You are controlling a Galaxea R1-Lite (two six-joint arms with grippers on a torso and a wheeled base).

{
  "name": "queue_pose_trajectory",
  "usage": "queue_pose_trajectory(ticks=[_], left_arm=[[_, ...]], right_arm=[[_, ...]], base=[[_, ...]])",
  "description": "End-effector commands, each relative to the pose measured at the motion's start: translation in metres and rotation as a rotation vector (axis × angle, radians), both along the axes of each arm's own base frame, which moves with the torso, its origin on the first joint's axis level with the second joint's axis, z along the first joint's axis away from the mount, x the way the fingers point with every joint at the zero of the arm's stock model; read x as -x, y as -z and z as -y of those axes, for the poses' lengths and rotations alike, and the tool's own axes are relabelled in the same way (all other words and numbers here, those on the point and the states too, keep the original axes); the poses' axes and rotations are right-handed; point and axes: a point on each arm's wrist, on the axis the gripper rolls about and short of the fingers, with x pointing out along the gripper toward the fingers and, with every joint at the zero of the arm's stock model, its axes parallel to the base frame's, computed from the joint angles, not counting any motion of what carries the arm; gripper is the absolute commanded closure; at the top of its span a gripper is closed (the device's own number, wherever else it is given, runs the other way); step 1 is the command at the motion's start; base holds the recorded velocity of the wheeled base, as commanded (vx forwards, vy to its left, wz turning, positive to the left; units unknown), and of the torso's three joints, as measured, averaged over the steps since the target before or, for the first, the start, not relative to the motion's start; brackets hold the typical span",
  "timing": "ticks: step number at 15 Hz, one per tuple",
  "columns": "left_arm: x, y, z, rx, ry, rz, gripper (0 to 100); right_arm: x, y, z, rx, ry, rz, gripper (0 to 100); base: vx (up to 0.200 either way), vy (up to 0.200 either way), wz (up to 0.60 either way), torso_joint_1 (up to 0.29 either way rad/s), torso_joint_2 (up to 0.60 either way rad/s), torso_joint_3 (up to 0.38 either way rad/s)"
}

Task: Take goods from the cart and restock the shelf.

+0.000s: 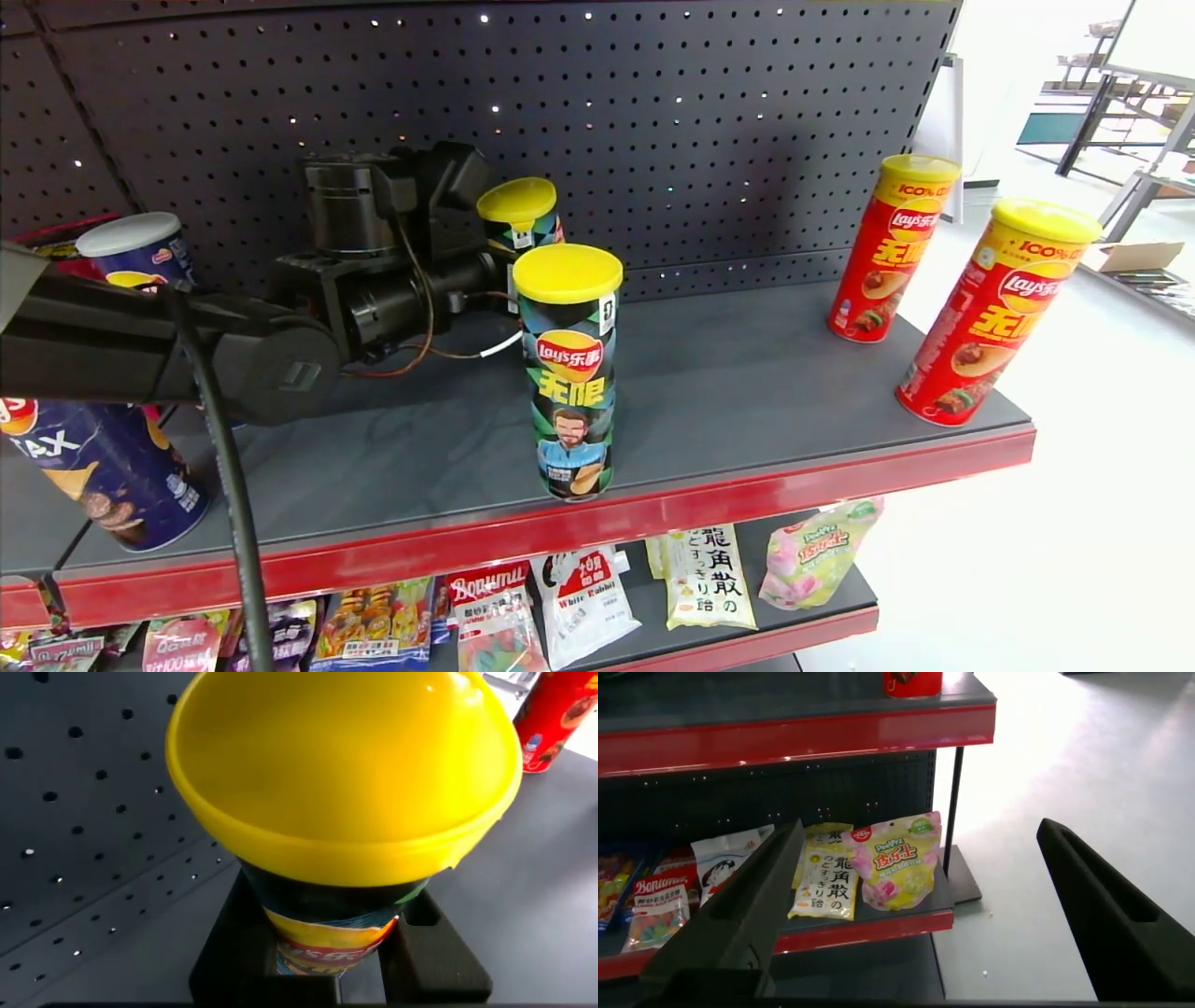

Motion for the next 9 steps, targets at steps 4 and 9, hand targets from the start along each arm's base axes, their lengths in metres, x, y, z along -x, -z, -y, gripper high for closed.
queue_pose_trajectory(ticks=[4, 9], left_arm=[[-0.0035, -0.0019, 0.0026, 0.0, 0.003, 0.01, 100], [-0.0051, -0.0005, 0.004, -0.001, 0.004, 0.007, 100]], right_arm=[[-0.0001, 0.0, 0.0, 0.0, -0.001, -0.001, 0], [-0.0001, 0.0, 0.0, 0.0, -0.001, -0.001, 0]], base=[[0.0, 0.0, 0.0, 0.0, 0.0, 0.0], [0.0, 0.0, 0.0, 0.0, 0.0, 0.0]])
